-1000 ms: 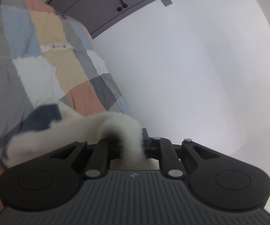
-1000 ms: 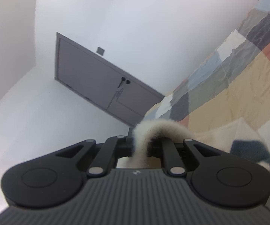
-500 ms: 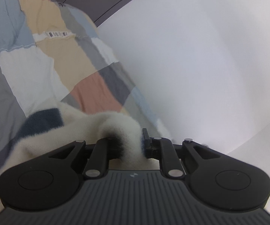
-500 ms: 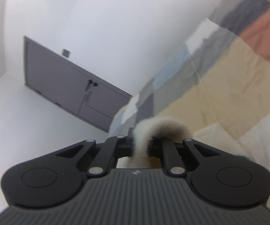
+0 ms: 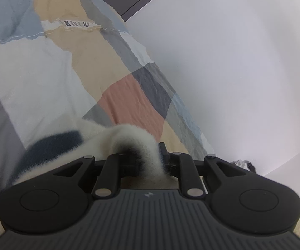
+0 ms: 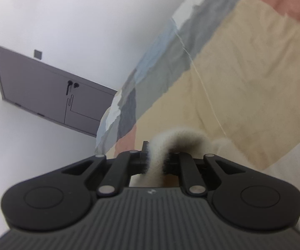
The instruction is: Fold large clothes
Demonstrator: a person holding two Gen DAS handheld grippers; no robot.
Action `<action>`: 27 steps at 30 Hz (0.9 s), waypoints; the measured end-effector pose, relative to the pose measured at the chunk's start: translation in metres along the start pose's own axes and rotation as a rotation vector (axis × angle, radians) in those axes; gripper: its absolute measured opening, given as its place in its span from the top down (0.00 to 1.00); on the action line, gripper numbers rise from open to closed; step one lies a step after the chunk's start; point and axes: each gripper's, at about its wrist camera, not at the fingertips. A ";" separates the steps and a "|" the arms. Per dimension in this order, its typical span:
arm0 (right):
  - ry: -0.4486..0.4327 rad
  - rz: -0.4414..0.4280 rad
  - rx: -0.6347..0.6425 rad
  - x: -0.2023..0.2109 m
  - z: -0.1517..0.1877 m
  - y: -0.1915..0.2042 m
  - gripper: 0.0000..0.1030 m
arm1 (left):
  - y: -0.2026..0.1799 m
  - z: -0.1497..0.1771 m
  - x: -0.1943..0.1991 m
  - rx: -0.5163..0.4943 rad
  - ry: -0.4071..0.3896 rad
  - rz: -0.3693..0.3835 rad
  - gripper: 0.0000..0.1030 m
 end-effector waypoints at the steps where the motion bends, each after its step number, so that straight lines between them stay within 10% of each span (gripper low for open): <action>1: 0.007 0.008 -0.005 -0.004 0.000 -0.003 0.87 | 0.000 0.000 -0.004 -0.008 0.006 -0.010 0.80; 7: 0.035 0.004 -0.047 -0.007 0.002 -0.012 0.83 | 0.006 0.002 -0.008 -0.008 0.032 -0.023 0.76; 12: 0.007 -0.017 0.038 0.013 0.008 0.005 0.25 | -0.005 0.009 0.008 -0.037 0.028 0.017 0.32; 18: -0.016 -0.043 0.176 0.047 0.030 0.039 0.25 | -0.030 0.020 0.047 -0.120 -0.040 -0.019 0.22; 27: 0.105 0.111 0.488 0.064 0.091 0.069 0.26 | -0.065 0.079 0.077 -0.370 0.072 -0.146 0.22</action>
Point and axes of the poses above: each gripper's, at about its wrist camera, not at the fingertips, and x roughly against the way its jaws point, y to its left, z to its underside, and after that the axes turned 6 degrees about y, right-handed
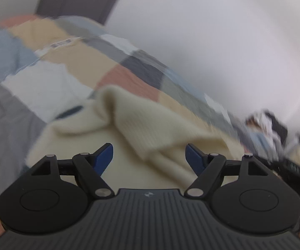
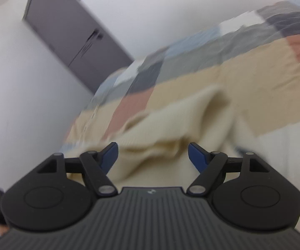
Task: Fold large clothes
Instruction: 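Open both grippers and smooth the folded edge of the sweater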
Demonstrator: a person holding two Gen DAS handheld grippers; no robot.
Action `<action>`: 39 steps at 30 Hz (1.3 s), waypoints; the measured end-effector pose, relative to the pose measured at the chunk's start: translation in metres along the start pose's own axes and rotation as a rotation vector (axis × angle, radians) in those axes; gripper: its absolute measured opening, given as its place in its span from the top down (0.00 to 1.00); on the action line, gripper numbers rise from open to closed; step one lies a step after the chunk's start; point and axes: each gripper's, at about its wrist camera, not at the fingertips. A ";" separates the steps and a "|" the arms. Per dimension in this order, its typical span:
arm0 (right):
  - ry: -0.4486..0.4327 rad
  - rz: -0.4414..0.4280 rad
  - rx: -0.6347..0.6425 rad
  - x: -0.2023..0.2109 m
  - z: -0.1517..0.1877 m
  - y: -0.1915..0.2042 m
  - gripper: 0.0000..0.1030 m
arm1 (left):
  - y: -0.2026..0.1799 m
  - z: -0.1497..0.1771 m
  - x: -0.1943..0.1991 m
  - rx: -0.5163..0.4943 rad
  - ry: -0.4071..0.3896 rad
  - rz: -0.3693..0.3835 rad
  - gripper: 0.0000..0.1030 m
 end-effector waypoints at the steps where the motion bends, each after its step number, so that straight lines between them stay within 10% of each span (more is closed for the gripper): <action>1: 0.018 0.003 0.025 -0.004 0.004 0.005 0.26 | -0.007 0.004 -0.002 -0.035 0.015 -0.012 0.22; 9: 0.165 0.219 0.301 -0.055 0.023 0.037 0.64 | -0.019 0.000 -0.056 -0.124 0.108 -0.110 0.22; 27: -0.050 0.251 0.155 -0.126 -0.057 0.005 0.64 | 0.025 -0.073 -0.123 -0.001 -0.109 -0.128 0.19; 35: -0.065 0.252 0.097 -0.129 -0.056 -0.016 0.65 | 0.061 -0.083 -0.133 0.118 -0.079 -0.206 0.19; 39: -0.129 0.288 0.142 -0.111 -0.055 -0.007 0.40 | 0.054 -0.078 -0.132 0.046 -0.048 -0.258 0.19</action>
Point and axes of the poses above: each gripper's, at about its wrist camera, not at the fingertips, and x roughly against the way its jaws point, y to its left, z to its underside, and after that the axes turned 6 degrees about y, right-handed
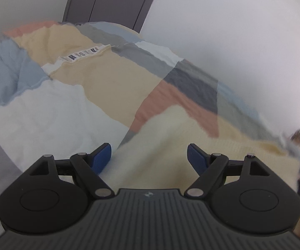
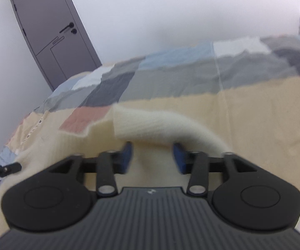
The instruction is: Fold large clothes
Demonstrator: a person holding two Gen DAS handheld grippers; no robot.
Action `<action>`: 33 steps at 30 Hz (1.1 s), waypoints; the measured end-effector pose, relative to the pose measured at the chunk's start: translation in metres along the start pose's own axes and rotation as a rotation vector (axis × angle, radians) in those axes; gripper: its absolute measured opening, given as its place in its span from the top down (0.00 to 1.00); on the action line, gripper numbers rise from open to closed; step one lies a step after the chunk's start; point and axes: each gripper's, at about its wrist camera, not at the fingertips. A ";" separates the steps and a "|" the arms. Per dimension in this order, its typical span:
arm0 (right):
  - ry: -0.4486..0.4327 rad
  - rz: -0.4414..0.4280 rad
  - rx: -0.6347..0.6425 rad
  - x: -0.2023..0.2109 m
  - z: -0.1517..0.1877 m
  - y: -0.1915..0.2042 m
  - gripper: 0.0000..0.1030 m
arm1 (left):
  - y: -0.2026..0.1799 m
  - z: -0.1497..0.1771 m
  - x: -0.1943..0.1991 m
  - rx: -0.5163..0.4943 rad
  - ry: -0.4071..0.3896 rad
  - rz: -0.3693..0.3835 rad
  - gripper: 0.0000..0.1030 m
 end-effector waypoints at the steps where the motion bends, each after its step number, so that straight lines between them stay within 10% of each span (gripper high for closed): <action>1: -0.026 0.006 0.005 0.007 0.000 0.000 0.36 | -0.002 0.002 0.001 -0.028 0.004 -0.021 0.19; 9: -0.133 0.182 0.099 0.029 -0.006 -0.008 0.34 | 0.000 0.011 0.005 -0.063 0.021 -0.127 0.52; 16: 0.103 0.129 0.091 -0.010 -0.003 -0.023 0.47 | -0.004 0.015 0.011 -0.071 -0.029 -0.153 0.86; 19: 0.089 0.122 0.091 -0.007 -0.001 -0.021 0.85 | -0.001 0.012 0.022 -0.045 -0.074 -0.126 0.89; 26: -0.116 0.153 0.098 0.040 -0.013 -0.016 0.88 | 0.021 -0.005 0.055 0.083 -0.178 -0.075 0.90; 33: 0.044 0.253 0.156 -0.004 0.002 -0.024 0.88 | 0.025 0.000 0.025 0.074 -0.067 -0.144 0.90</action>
Point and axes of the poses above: each gripper's, at about its wrist camera, not at the fingertips, and x roughly against the way its jaws point, y to its left, z to its underside, and after that the axes turned 6 degrees about y, right-handed
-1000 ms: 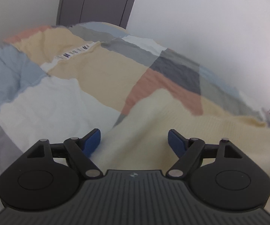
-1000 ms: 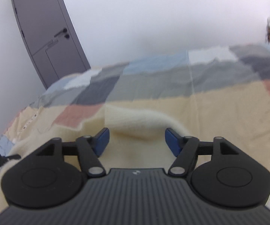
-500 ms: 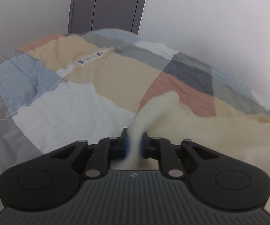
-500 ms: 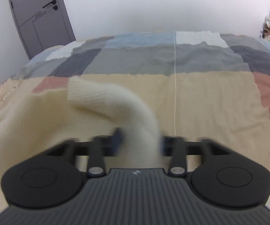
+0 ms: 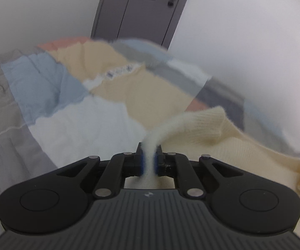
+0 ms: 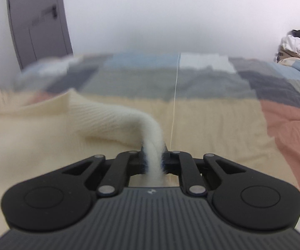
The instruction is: Fold large clothes
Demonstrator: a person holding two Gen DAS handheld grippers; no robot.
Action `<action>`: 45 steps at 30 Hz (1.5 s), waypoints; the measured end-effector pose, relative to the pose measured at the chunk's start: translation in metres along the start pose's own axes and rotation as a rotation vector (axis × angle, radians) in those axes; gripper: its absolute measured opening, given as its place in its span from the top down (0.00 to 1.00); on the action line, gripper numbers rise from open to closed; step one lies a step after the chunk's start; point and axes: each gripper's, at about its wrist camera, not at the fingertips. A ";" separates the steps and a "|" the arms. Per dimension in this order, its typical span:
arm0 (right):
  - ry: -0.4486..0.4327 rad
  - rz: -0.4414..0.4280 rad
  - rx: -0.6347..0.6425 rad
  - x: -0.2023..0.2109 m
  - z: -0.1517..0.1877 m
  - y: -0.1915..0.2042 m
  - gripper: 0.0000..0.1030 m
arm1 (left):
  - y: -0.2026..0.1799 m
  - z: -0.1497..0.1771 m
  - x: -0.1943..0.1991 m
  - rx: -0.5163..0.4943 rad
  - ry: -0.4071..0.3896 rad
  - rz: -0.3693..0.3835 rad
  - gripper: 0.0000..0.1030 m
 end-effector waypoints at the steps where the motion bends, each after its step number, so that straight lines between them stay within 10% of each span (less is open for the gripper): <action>1: 0.026 0.009 0.025 -0.007 0.003 0.005 0.88 | 0.002 0.002 -0.005 0.003 0.025 -0.001 0.90; 9: 0.023 0.000 0.028 0.002 0.007 0.009 0.85 | 0.001 0.002 0.000 -0.031 0.060 0.047 0.87; 13: -0.024 0.001 -0.015 0.023 0.005 0.004 0.76 | -0.003 0.000 0.021 -0.047 0.039 0.054 0.53; 18: -0.119 -0.086 -0.048 0.058 0.005 0.009 0.41 | -0.011 0.002 0.066 -0.051 -0.064 0.137 0.35; 25: -0.224 -0.194 0.045 0.088 0.008 0.044 0.41 | -0.036 0.017 0.075 -0.121 -0.069 0.166 0.34; 36: 0.040 -0.309 0.185 0.039 0.038 0.090 0.39 | -0.072 0.055 0.035 -0.289 0.115 0.164 0.34; 45: 0.067 -0.302 0.171 0.039 0.044 0.090 0.37 | -0.072 0.067 0.040 -0.307 0.117 0.139 0.34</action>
Point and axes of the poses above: each gripper's, at about its wrist camera, not at the fingertips, and x roughly against the way its jaws point, y to its left, z to its underside, and after that the axes turned 6 degrees about y, right-handed
